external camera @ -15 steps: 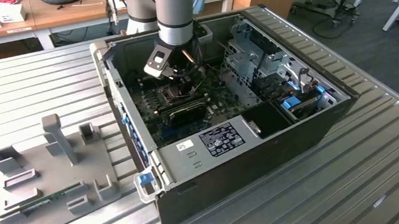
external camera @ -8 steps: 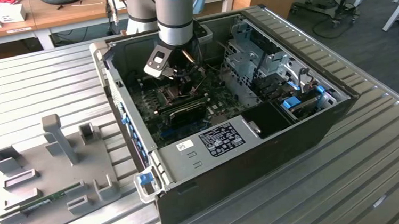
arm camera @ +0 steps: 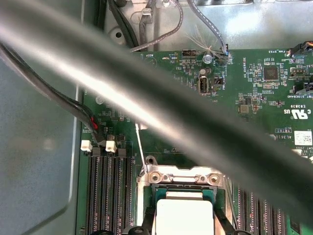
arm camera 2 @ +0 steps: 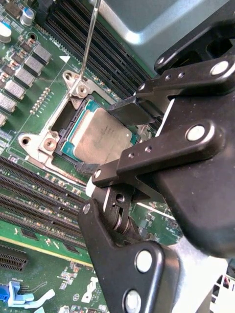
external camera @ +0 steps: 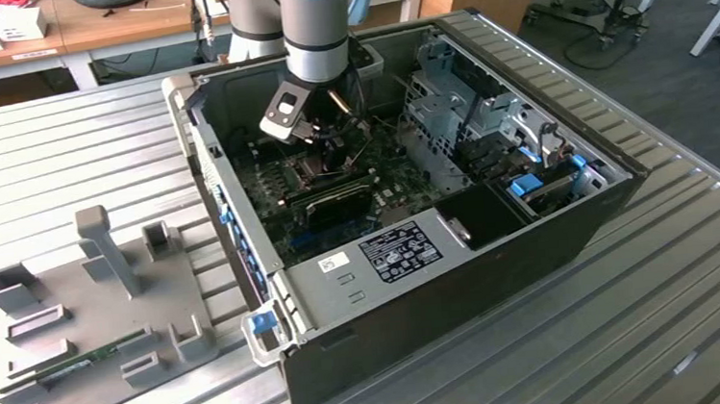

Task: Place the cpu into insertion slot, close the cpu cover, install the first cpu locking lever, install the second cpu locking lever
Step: 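Place the cpu into insertion slot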

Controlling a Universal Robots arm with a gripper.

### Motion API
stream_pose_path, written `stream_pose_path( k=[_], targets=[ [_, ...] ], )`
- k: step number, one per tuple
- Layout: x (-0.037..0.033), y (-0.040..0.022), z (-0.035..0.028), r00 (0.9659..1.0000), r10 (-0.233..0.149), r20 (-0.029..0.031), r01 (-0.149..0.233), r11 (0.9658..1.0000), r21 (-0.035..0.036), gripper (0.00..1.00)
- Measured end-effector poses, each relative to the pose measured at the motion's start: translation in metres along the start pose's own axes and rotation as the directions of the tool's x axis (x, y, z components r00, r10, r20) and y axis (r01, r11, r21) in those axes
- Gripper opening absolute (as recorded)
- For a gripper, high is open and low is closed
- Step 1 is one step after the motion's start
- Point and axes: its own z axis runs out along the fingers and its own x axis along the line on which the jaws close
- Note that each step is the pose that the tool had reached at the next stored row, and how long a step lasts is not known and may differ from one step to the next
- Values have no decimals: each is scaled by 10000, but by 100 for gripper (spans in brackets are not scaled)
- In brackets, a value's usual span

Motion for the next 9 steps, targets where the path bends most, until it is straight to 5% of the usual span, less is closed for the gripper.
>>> stream_pose_path(
  k=[9],
  targets=[
    [0,0,7,10000,1,-1,-1,10000,-1,54]
  ],
)
